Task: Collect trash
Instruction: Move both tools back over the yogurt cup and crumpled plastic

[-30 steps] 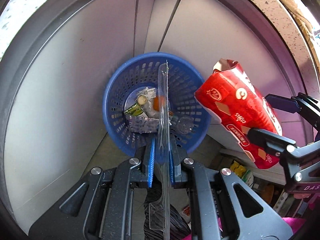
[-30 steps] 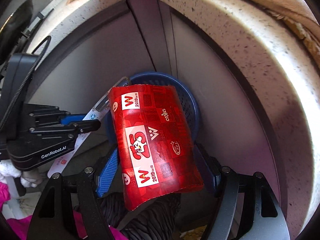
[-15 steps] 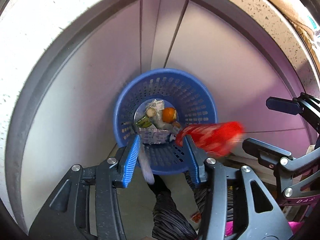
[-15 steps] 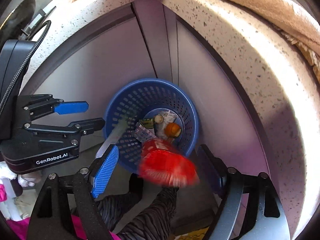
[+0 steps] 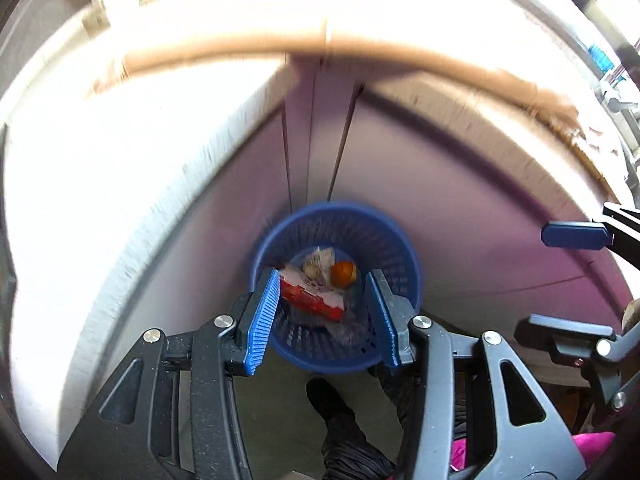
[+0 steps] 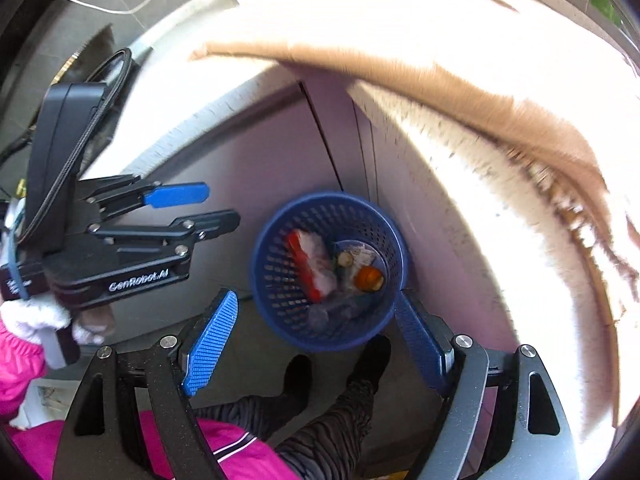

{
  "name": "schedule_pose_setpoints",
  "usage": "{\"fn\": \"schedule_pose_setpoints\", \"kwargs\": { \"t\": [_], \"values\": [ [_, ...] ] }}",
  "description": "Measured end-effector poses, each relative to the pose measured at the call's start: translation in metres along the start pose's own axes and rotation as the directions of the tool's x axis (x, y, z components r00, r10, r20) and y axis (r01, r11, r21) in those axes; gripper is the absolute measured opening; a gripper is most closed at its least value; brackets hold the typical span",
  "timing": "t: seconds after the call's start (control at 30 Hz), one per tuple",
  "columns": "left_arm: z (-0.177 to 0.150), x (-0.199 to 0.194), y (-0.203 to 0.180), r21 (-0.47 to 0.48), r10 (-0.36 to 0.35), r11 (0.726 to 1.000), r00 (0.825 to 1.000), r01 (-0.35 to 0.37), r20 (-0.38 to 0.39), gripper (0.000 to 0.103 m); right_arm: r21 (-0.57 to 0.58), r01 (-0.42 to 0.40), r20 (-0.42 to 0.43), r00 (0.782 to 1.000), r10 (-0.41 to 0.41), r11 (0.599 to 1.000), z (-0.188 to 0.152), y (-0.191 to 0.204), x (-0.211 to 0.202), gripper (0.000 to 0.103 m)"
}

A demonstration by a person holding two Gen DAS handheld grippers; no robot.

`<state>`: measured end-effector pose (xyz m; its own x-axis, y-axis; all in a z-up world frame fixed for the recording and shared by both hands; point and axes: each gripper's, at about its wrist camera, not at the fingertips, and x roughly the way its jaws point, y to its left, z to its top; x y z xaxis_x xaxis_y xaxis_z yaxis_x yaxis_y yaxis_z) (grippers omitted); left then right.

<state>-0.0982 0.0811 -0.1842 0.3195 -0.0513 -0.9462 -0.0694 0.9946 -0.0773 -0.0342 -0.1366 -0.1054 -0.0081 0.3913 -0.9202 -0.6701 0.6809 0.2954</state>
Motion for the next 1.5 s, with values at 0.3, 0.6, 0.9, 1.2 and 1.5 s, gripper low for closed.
{"fn": "schedule_pose_setpoints", "kwargs": {
  "t": [0.3, 0.6, 0.9, 1.2, 1.5],
  "values": [
    [0.044, -0.054, -0.01, 0.012, -0.002, 1.0, 0.991, 0.0, 0.136, 0.054, -0.039, -0.034, 0.084, 0.996, 0.037, 0.999, 0.014, -0.013, -0.066, 0.081],
    [0.106, -0.064, -0.024, -0.006, -0.005, 1.0, 0.972, 0.006, 0.233, 0.077, -0.055, -0.012, 0.188, 0.982, 0.022, 0.998, 0.047, -0.047, -0.104, 0.081],
    [0.169, -0.045, -0.038, -0.027, 0.014, 1.0, 0.967, -0.007, 0.256, 0.081, -0.049, 0.052, 0.251, 0.967, -0.038, 0.997, 0.1, -0.106, -0.117, 0.082],
    [0.231, -0.01, -0.033, -0.099, -0.027, 0.994, 0.972, 0.052, 0.235, 0.084, -0.015, 0.069, 0.257, 0.964, -0.063, 0.998, 0.174, -0.181, -0.095, 0.082],
    [0.292, 0.032, -0.026, -0.159, -0.053, 0.984, 0.978, 0.086, 0.203, 0.084, -0.067, 0.106, 0.213, 0.973, -0.09, 0.992, 0.234, -0.225, -0.061, 0.082]
  ]
}}
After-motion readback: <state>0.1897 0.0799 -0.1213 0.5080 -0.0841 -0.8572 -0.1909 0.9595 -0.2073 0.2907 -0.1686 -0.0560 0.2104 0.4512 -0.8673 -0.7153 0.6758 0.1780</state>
